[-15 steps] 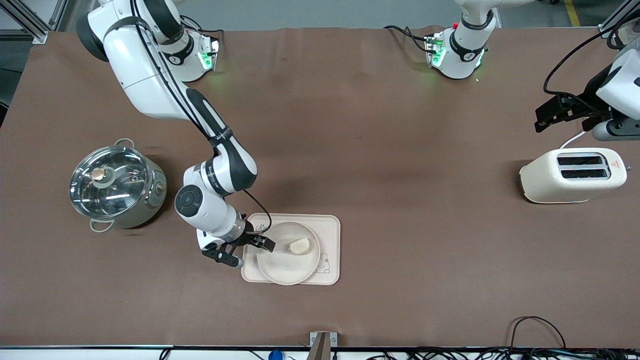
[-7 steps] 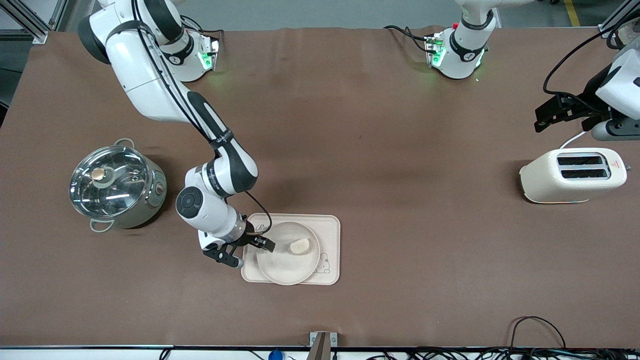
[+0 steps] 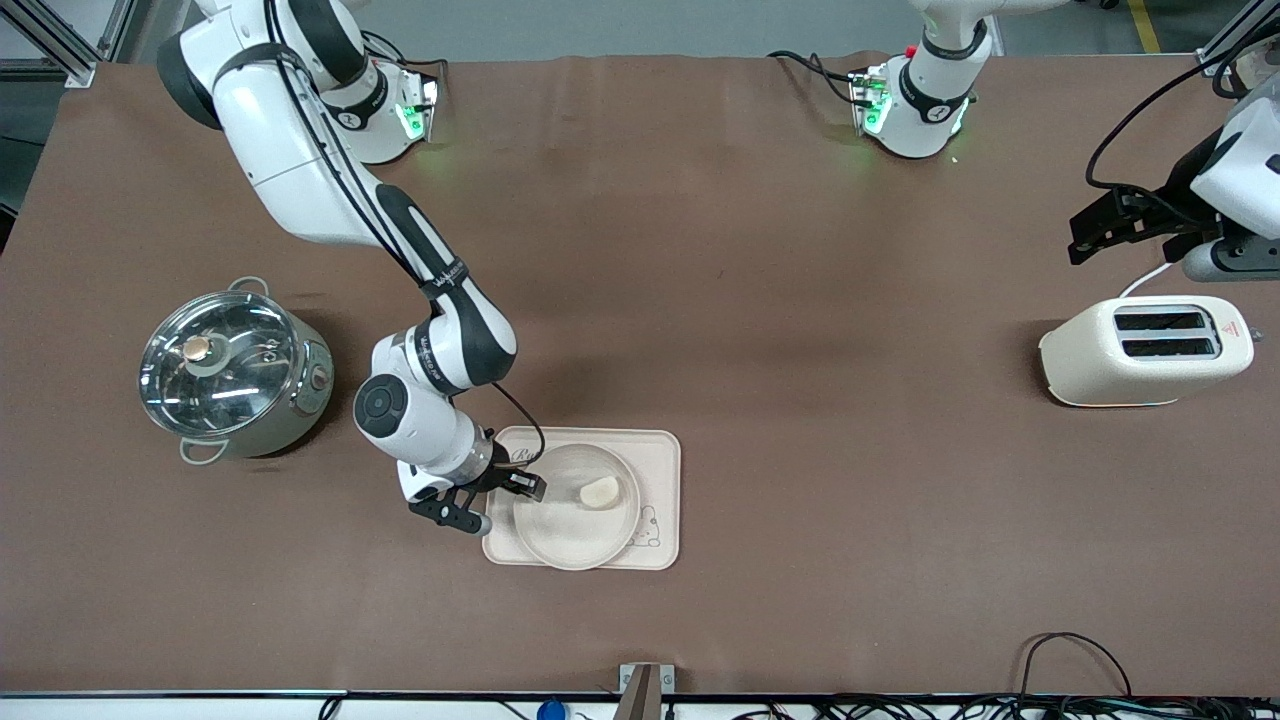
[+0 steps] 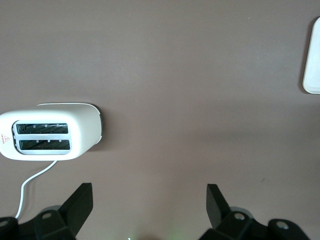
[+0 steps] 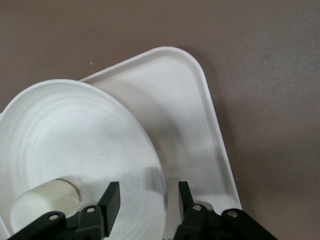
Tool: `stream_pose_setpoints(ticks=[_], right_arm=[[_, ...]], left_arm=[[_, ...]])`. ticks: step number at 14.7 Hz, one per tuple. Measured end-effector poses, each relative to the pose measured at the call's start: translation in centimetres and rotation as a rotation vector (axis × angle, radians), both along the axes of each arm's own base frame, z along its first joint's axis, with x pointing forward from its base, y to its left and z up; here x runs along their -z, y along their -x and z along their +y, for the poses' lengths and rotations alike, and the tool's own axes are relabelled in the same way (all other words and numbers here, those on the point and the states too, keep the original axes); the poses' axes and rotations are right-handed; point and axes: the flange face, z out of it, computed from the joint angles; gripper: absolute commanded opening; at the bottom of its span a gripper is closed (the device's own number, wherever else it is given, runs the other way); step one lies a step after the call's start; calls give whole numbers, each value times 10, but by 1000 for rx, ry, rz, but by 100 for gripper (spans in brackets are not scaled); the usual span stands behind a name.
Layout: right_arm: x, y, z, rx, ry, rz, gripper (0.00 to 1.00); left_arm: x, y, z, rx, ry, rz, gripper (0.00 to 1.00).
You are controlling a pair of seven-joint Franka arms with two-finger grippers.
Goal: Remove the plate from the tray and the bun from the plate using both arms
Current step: 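Close the right gripper on the plate rim, then lift the plate with the bun off the tray and set it down beyond the tray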
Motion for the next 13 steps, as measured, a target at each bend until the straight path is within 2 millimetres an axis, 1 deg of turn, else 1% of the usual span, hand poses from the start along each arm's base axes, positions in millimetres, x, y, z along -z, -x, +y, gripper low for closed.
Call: stream_pose_setpoints(ticks=[1, 2, 3, 6, 8, 11, 13], right_arm=[[1, 0, -1, -4, 2, 0, 20], [2, 0, -1, -7, 3, 0, 5], [4, 0, -1, -15, 4, 0, 0], [4, -1, -4, -82, 14, -21, 0], [3, -6, -13, -109, 18, -32, 0], [-2, -11, -27, -102, -3, 23, 0], [-10, -14, -28, -81, -59, 46, 0]], left_arm=[[0, 0, 0, 0, 0, 0, 100], [0, 0, 0, 0, 0, 1, 100], [0, 0, 0, 0, 0, 1, 100], [1, 0, 0, 0, 0, 3, 100], [1, 0, 0, 0, 0, 3, 100], [1, 0, 0, 0, 0, 3, 100], [1, 0, 0, 0, 0, 3, 100]])
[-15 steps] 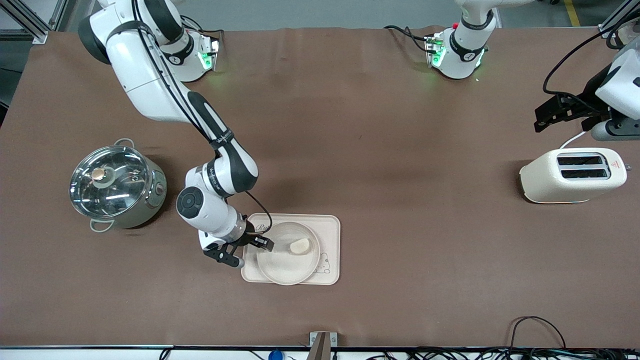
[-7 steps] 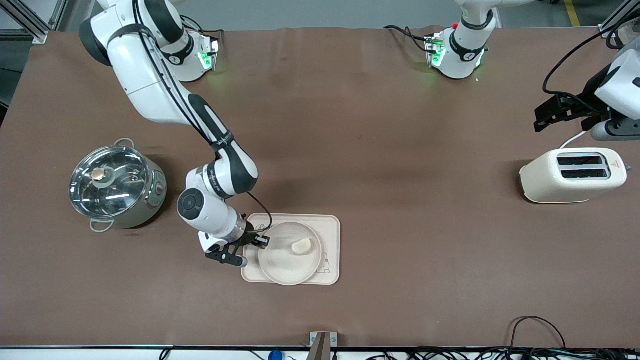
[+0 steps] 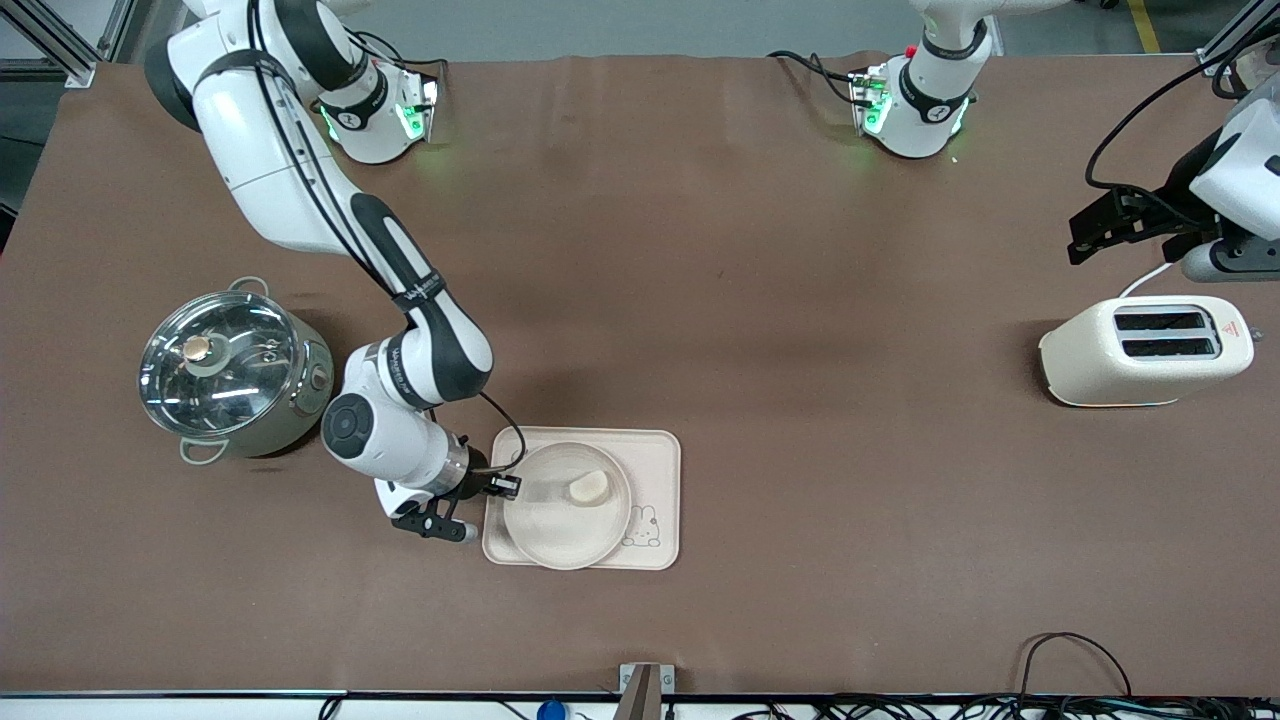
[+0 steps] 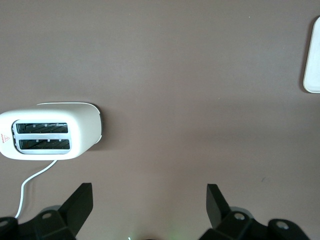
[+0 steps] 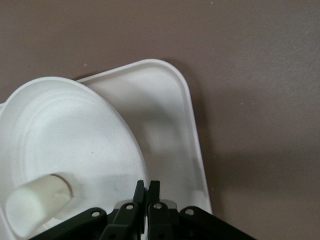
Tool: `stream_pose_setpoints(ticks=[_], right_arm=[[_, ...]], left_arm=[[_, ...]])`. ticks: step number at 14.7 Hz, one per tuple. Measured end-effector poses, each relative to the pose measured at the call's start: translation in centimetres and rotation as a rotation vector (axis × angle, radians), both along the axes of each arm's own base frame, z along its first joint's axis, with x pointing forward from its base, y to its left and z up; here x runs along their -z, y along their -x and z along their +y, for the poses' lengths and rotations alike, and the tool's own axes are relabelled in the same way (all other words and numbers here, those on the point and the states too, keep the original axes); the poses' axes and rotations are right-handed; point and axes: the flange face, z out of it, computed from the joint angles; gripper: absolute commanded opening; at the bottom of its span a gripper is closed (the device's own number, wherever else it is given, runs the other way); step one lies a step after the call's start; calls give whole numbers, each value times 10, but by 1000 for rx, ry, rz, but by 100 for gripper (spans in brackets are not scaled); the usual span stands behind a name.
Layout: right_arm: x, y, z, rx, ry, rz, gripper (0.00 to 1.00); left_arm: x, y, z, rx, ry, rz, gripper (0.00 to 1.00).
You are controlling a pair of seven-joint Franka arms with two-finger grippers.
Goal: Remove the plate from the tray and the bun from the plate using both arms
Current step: 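Lift the plate with the bun off the tray and set it down beyond the tray, then open the right gripper and withdraw it while the left gripper reaches the plate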
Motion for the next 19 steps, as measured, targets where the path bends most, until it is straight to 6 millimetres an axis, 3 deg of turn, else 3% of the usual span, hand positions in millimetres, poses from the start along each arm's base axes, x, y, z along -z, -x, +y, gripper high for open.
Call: stream_pose_setpoints(ticks=[3, 8, 12, 16, 19], right_arm=[[-16, 8, 22, -26, -57, 33, 0], [-39, 49, 54, -105, -68, 99, 0], [-32, 120, 64, -132, -34, 74, 0], [1, 210, 66, -171, 4, 64, 0], [16, 267, 63, -197, 8, 37, 0]], left_arm=[[0, 0, 0, 0, 0, 0, 100], [0, 0, 0, 0, 0, 0, 100], [0, 0, 0, 0, 0, 0, 100], [0, 0, 0, 0, 0, 0, 100], [0, 0, 0, 0, 0, 0, 100]])
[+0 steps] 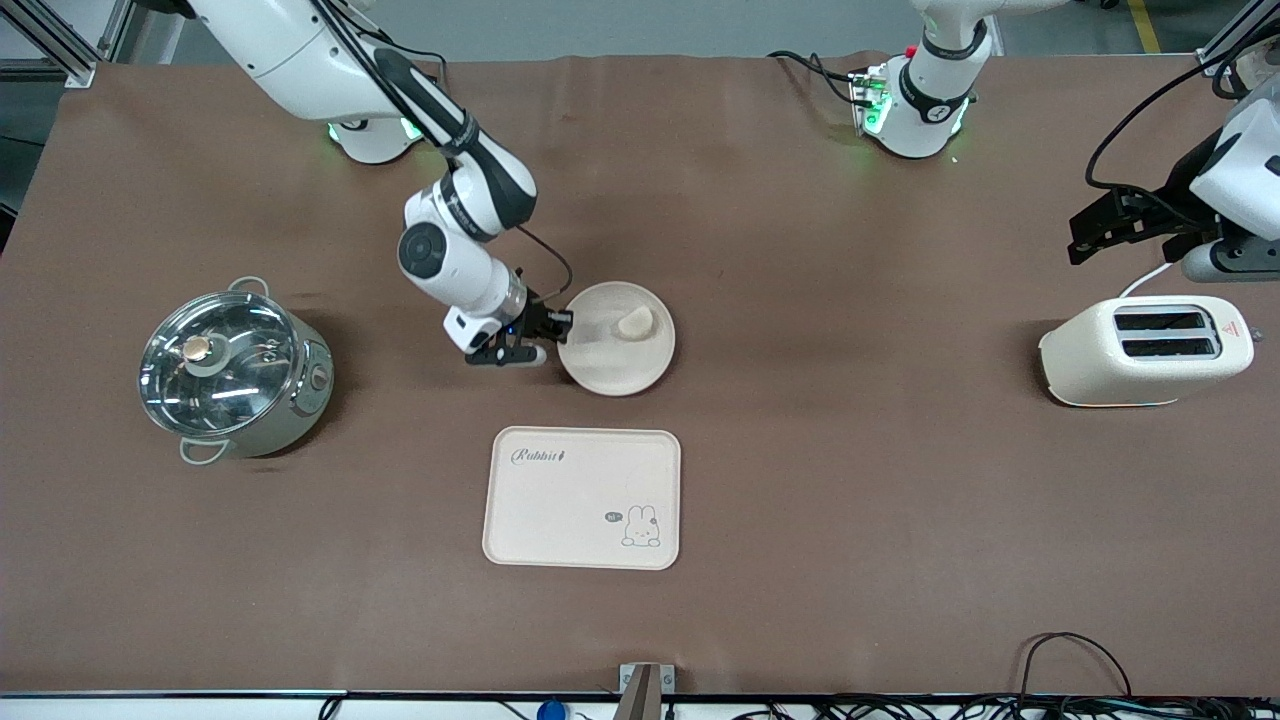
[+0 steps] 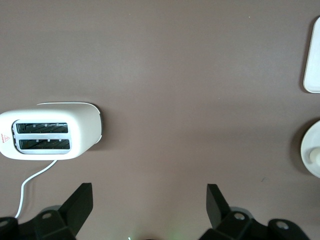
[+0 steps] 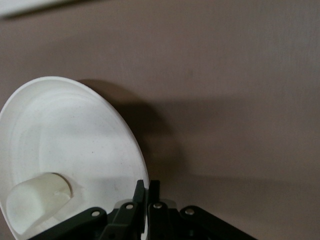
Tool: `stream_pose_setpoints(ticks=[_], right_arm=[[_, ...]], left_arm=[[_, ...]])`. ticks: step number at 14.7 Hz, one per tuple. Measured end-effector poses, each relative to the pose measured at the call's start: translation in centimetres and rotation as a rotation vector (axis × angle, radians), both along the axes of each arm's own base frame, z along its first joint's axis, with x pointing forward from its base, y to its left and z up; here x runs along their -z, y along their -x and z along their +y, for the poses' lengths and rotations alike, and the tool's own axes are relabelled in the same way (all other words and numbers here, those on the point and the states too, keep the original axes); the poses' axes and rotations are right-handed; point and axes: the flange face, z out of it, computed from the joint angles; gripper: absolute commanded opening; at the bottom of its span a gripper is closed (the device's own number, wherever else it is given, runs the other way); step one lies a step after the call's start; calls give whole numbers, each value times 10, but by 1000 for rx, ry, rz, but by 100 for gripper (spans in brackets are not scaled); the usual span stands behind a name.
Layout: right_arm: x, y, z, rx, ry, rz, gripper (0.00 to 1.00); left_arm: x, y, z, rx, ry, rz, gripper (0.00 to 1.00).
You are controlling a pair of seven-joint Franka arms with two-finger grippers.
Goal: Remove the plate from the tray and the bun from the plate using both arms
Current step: 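Open the right gripper and withdraw it while the left gripper reaches the plate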
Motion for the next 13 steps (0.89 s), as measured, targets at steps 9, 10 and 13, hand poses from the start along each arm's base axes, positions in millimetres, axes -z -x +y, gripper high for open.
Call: stream_pose_setpoints(ticks=[9, 10, 13], right_arm=[[-7, -14, -37, 8, -2, -54, 3], [-6, -16, -40, 9, -2, -54, 5], [1, -16, -40, 11, -4, -39, 49]], left_arm=[[3, -2, 0, 0, 0, 6, 100], [5, -3, -1, 2, 0, 9, 100], [10, -5, -4, 7, 1, 19, 100]])
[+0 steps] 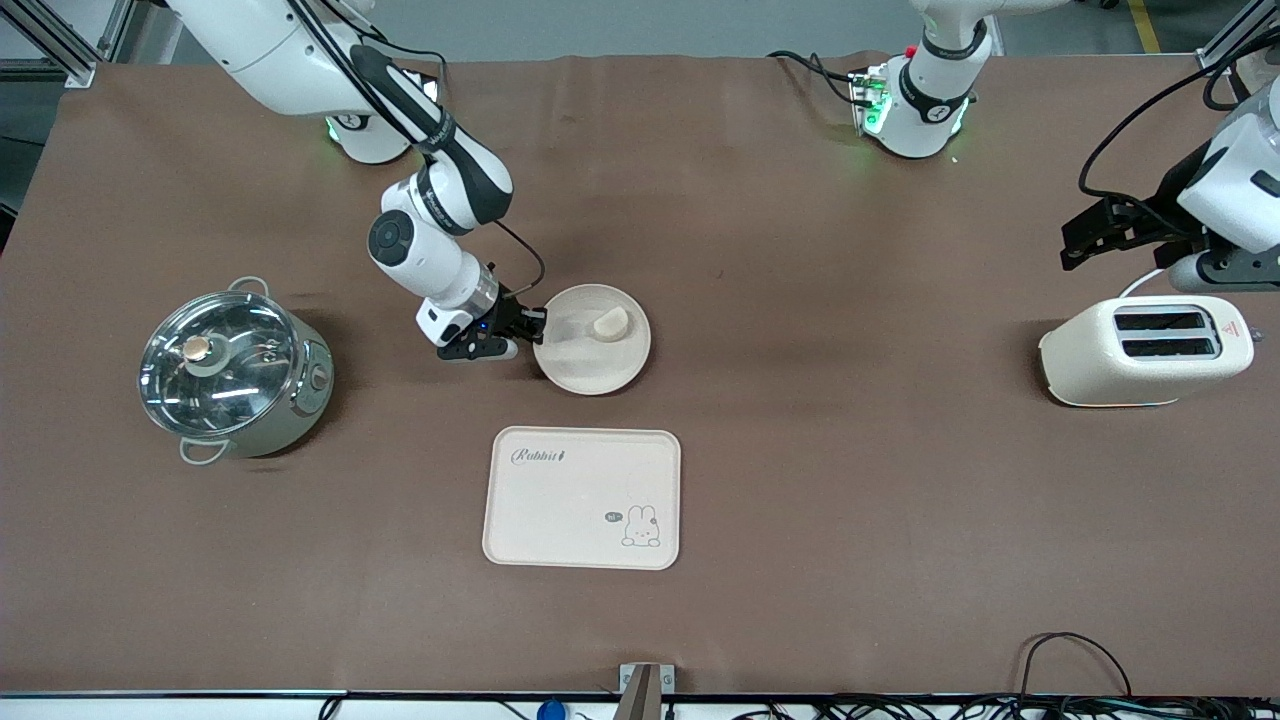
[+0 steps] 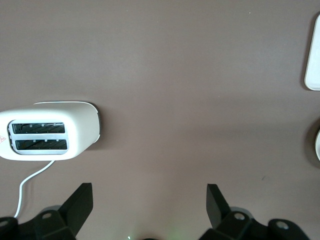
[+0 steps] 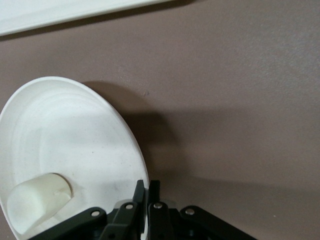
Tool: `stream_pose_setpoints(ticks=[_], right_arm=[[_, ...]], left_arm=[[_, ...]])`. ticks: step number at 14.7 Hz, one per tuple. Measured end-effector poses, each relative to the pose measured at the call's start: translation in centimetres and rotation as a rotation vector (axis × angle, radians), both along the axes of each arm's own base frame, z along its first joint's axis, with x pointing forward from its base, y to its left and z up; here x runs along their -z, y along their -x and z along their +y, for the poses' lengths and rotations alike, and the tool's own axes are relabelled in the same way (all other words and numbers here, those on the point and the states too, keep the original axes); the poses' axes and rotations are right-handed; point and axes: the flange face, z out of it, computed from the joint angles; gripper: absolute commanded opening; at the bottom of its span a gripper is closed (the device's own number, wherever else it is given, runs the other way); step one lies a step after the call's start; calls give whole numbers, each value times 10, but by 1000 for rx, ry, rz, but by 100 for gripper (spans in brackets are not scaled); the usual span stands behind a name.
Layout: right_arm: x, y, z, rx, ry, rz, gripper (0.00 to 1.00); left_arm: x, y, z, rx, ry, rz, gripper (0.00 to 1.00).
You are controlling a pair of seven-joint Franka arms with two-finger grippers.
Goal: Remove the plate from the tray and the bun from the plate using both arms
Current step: 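Open the right gripper and withdraw it while the left gripper reaches the plate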
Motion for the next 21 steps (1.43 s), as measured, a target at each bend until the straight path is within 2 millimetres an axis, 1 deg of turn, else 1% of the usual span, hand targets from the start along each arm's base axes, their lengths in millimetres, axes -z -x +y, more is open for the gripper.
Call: stream_pose_setpoints(ticks=[1, 2, 8, 10, 11, 12, 13, 14, 15, 17, 19, 20, 21], right_arm=[[2, -1, 1, 1, -3, 3, 90], [2, -4, 2, 3, -7, 2, 100], [-3, -14, 7, 9, -23, -12, 100], [-18, -22, 7, 11, -27, -35, 100], [-31, -27, 3, 7, -18, -32, 100], [-48, -34, -7, 8, 0, -27, 100], [-68, -43, -24, 11, 24, -26, 100], [-91, -52, -47, 9, 48, -35, 100], [-115, -60, -73, 5, 70, -51, 100], [-160, -75, -139, -20, 104, -83, 100], [-206, -83, -201, -38, 111, -49, 100], [-235, -87, -229, -52, 124, -17, 100], [-270, -91, -254, -71, 165, 6, 100]], left_arm=[[1, 0, -1, 2, 0, 1, 100], [1, 0, -2, 4, 0, 2, 100], [2, 0, -11, 19, 1, 4, 100], [7, -3, -22, 39, 3, 3, 100], [11, -5, -34, 56, 5, -2, 100], [18, -8, -49, 70, 8, -7, 100], [26, -12, -67, 72, 11, -10, 100], [38, -15, -89, 61, 14, -11, 100], [53, -19, -113, 40, 17, -11, 100], [87, -25, -163, 7, 28, -16, 100], [125, -28, -214, -23, 41, -18, 100], [145, -29, -236, -51, 49, -21, 100], [164, -31, -253, -75, 60, -27, 100]])
